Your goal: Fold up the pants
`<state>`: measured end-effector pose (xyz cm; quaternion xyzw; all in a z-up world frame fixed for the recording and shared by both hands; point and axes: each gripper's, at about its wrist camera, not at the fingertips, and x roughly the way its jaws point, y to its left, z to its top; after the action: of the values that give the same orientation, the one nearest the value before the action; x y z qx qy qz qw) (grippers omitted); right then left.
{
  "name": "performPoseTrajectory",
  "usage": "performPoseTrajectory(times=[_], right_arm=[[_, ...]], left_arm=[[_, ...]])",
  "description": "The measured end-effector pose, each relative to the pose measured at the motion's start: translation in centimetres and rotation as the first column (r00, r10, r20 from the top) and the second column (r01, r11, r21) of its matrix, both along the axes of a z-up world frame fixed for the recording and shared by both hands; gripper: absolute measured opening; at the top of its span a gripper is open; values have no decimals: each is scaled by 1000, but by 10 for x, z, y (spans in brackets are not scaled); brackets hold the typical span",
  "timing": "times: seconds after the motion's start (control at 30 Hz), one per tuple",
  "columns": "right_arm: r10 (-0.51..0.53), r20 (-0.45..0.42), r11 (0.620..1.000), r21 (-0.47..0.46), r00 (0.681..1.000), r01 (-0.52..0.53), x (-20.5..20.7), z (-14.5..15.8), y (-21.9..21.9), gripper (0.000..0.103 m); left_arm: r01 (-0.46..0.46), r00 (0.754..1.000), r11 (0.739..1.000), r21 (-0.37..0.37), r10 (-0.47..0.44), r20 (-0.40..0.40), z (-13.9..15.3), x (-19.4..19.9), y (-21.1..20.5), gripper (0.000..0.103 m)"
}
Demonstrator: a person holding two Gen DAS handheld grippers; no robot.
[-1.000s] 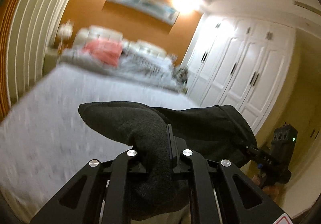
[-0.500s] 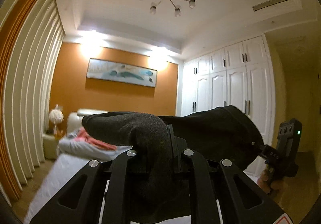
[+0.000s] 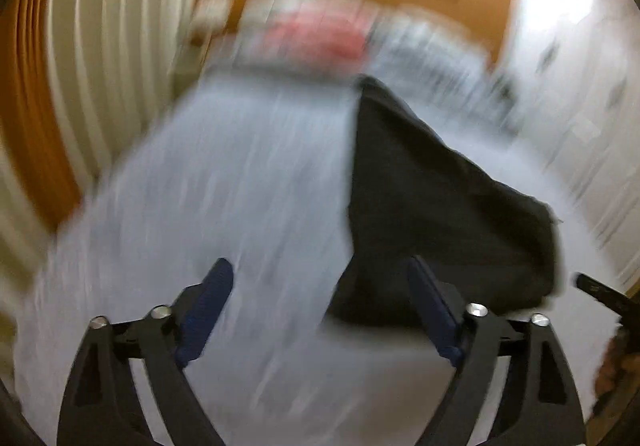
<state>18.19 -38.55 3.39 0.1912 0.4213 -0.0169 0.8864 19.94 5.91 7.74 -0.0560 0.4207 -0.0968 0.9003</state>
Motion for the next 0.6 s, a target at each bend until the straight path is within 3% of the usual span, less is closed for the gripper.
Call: performPoseTrajectory(times=[0.07,0.13,0.17,0.23,0.3,0.4,0.53,0.57,0.6], right_arm=[[-17,-41,999,32,999,18,-9,-34,-15,62],[-21,-38,998,64,999,23,-8,-43,-27,62],[-18,-31,996,84,999,21,-3,-41,-28,63],[-3,-6,990,140,1000,3,11,-33,-28,80],[11,20,983,186,1000,-14,33,-33,-21,90],[6,-14,983,185,1000,-3,60,-44,-9,93],[0,-121,975,218,993,27,92,-87,-2,93],[5,-132,971,237,991,27,96,-97,1,88],[6,-131,979,203,991,21,99,-100,6,69]], left_arm=[[-30,995,997,-70,23,-96,-47,0,18,74],[-62,989,992,-114,46,-138,-68,4,29,74],[-68,987,988,-141,46,-151,-72,7,29,75],[-75,986,977,-199,44,-160,-72,17,25,77],[-92,985,960,-266,50,-163,-70,32,19,88],[-126,974,942,-312,59,-218,-85,63,9,88],[-197,937,908,-370,64,-342,-131,91,-4,88],[-192,940,915,-354,67,-335,-137,91,-9,86],[-158,958,936,-315,68,-279,-134,87,-17,77]])
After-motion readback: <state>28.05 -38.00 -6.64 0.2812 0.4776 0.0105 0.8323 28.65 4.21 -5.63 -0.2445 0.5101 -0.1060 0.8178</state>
